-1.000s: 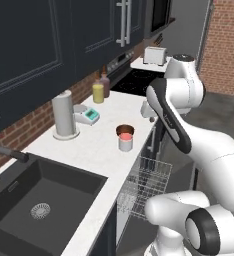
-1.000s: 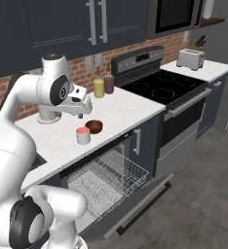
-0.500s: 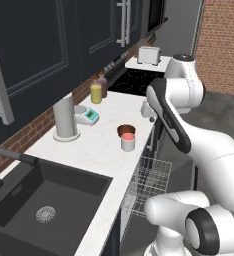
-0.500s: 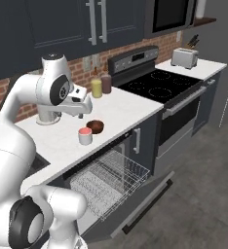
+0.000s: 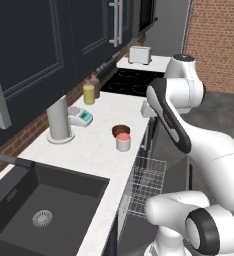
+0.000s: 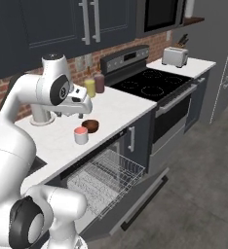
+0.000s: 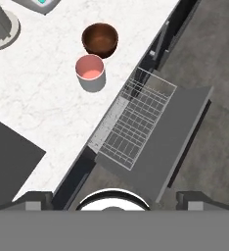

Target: Pick up the cup and bowl from the counter, place them in the dishwasher, and close the dishwasher door.

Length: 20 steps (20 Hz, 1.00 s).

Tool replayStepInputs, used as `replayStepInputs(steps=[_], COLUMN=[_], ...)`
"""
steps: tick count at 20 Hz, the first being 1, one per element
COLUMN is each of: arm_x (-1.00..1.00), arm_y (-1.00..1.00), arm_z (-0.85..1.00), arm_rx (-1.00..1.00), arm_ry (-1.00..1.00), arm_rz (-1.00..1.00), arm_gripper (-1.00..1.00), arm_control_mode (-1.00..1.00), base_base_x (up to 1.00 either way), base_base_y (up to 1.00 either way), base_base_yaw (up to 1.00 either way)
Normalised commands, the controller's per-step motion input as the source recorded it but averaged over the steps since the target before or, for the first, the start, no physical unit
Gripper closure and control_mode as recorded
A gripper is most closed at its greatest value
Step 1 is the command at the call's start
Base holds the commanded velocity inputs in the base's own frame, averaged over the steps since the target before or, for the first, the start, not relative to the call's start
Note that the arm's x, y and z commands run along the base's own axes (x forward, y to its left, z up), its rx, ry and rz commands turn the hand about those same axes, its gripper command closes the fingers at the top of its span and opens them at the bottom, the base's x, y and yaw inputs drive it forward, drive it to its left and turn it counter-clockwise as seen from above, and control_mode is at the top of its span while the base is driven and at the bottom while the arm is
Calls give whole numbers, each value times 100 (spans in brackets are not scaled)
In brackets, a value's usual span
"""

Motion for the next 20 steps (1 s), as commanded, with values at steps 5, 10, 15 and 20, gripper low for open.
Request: replayStepInputs(steps=[5, 10, 15, 20], arm_x=[0, 6, 43, 72], arm_y=[4, 0, 0, 0], arm_z=[0, 0, 0, -6], arm_rx=[0, 1, 4, 7], arm_ry=[1, 0, 0, 1], arm_rz=[-5, -4, 0, 0], arm_gripper=[-100, -100, -100, -100], arm_control_mode=[-100, -100, -100, -100], base_base_x=[0, 0, 0, 0], base_base_y=[15, 0, 0, 0], base_base_yaw=[-9, 0, 0, 0])
